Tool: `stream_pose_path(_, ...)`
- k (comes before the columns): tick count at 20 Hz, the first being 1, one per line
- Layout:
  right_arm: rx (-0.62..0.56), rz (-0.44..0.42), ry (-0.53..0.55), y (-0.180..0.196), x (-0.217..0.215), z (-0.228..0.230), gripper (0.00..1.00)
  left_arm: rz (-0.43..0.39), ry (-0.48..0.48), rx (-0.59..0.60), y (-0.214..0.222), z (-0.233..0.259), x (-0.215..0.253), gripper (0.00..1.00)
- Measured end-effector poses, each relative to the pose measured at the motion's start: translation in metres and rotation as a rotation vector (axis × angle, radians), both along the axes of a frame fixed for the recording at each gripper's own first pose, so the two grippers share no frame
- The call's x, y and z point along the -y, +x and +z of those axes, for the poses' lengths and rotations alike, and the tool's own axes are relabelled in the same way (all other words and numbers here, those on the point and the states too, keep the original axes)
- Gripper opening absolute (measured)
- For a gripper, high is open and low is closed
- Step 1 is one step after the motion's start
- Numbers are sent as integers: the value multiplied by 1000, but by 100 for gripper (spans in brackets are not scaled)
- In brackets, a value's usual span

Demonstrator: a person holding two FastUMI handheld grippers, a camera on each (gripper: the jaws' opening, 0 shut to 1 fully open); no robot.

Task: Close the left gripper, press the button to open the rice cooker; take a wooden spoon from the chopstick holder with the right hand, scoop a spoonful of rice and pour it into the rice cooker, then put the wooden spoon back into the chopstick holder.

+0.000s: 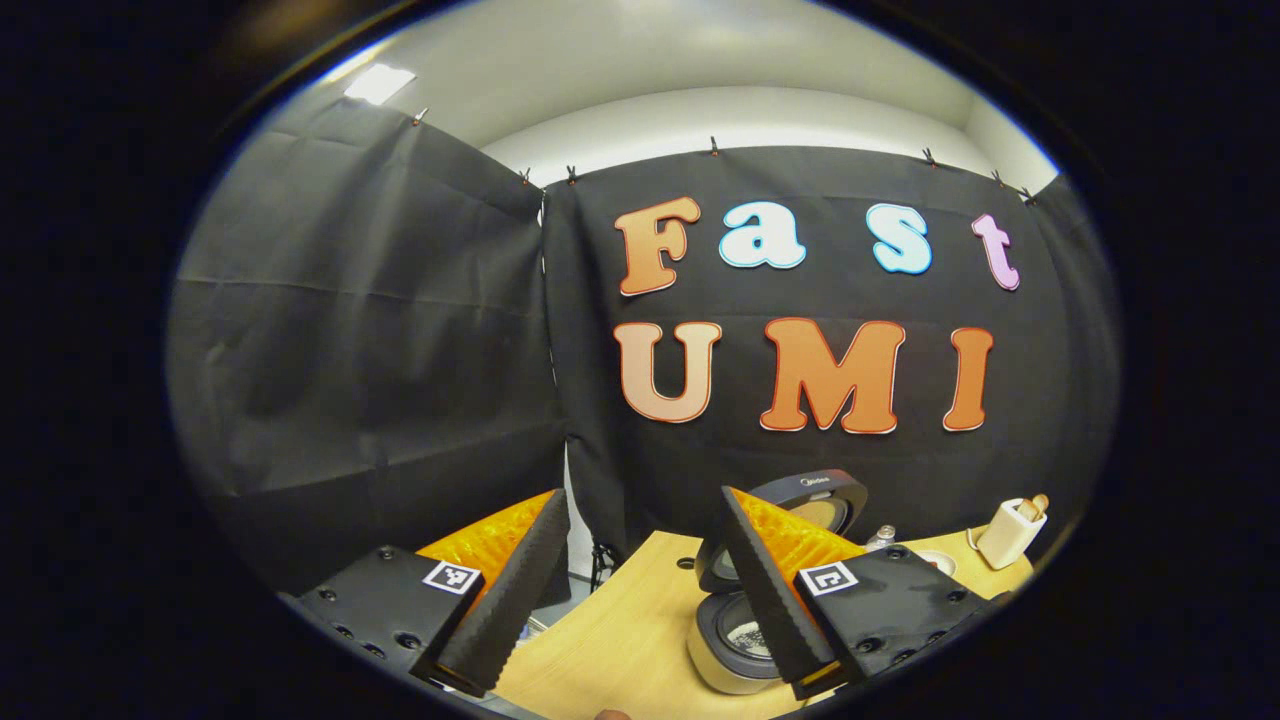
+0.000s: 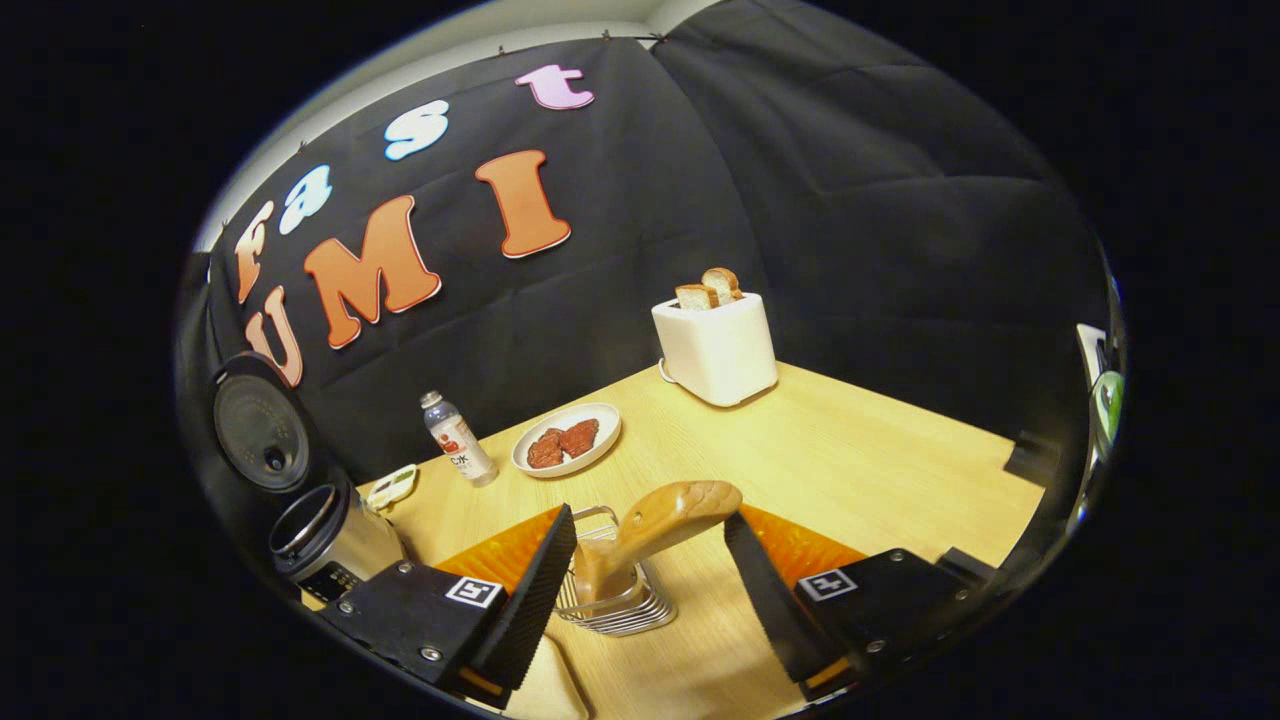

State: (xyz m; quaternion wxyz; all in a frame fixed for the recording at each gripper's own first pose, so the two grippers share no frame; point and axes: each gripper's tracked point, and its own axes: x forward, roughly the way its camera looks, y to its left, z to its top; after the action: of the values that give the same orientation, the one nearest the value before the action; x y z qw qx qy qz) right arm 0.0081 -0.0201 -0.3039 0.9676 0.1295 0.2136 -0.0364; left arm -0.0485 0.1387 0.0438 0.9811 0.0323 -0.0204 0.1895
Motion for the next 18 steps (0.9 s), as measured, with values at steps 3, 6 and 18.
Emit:
stream_pose_path(3,-27,-29,40,0,-3,-2,66,4,-31,-14,5,-12,-7,100)
stream_pose_path(6,-27,-4,83,7,-10,7,40,11,-41,-33,11,-26,-13,99)
stream_pose_path(18,-66,84,21,27,-35,46,0,19,-60,-20,1,-22,-9,100)
